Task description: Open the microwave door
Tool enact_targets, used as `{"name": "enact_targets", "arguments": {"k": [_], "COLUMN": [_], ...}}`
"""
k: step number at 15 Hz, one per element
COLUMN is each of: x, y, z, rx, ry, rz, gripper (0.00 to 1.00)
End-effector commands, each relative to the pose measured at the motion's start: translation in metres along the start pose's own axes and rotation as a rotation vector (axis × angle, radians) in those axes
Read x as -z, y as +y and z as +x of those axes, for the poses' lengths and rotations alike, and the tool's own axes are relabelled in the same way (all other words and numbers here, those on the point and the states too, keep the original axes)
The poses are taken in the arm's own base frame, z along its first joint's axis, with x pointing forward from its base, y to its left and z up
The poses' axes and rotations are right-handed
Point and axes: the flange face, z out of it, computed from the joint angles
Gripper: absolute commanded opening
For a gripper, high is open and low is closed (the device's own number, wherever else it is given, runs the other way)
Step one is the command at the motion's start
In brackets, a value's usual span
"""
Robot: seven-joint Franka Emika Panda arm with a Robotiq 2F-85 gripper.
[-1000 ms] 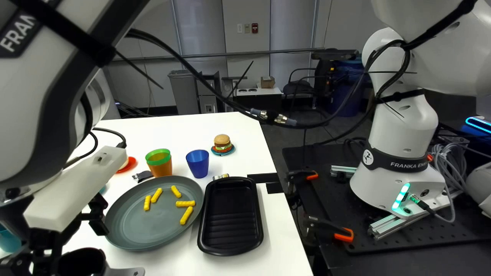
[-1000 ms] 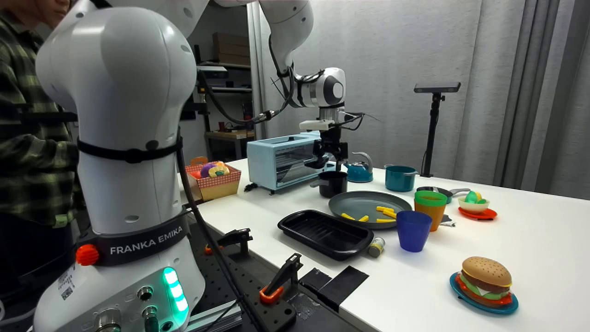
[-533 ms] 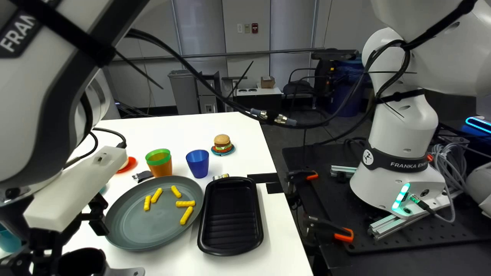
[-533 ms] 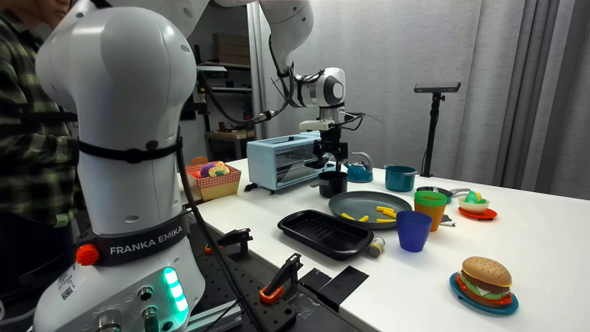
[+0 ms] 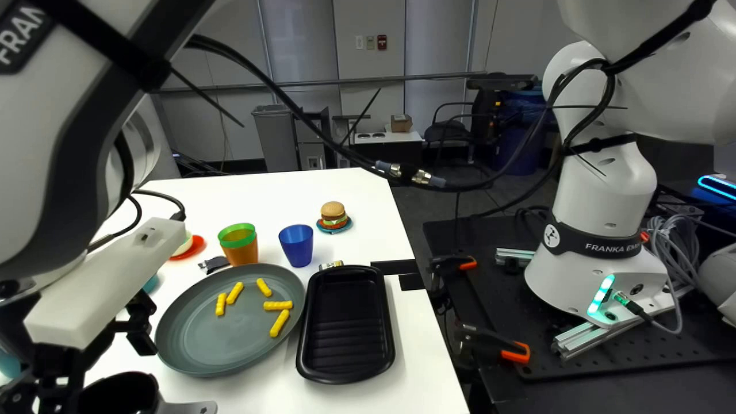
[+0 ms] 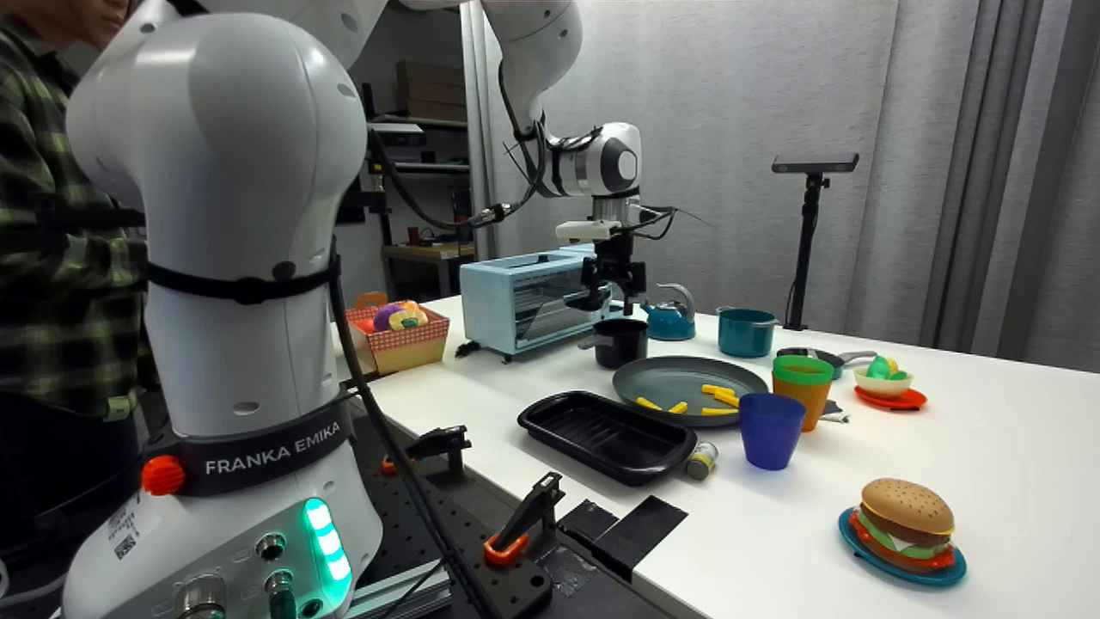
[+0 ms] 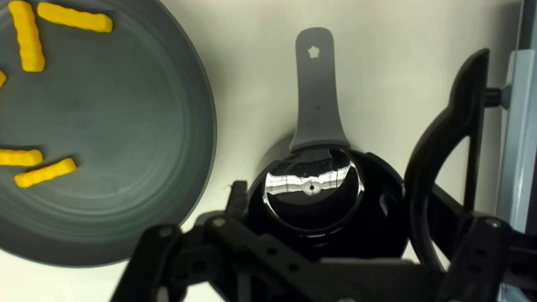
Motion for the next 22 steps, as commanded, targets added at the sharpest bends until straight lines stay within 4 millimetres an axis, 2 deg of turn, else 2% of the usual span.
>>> {"name": "enact_targets", "arguments": {"k": [1,11,22], "x": [0.015,0.038,0.049], "y": [0.001,-0.027,-0.053], "z": [-0.001,-0.009,-0.020], "rx": [-0.011,0.043,0.095], "ry": [0.013,0.038,0.051], "rz": [0.005,0.006,0.009], "gripper": [1.00,1.00,1.00]}}
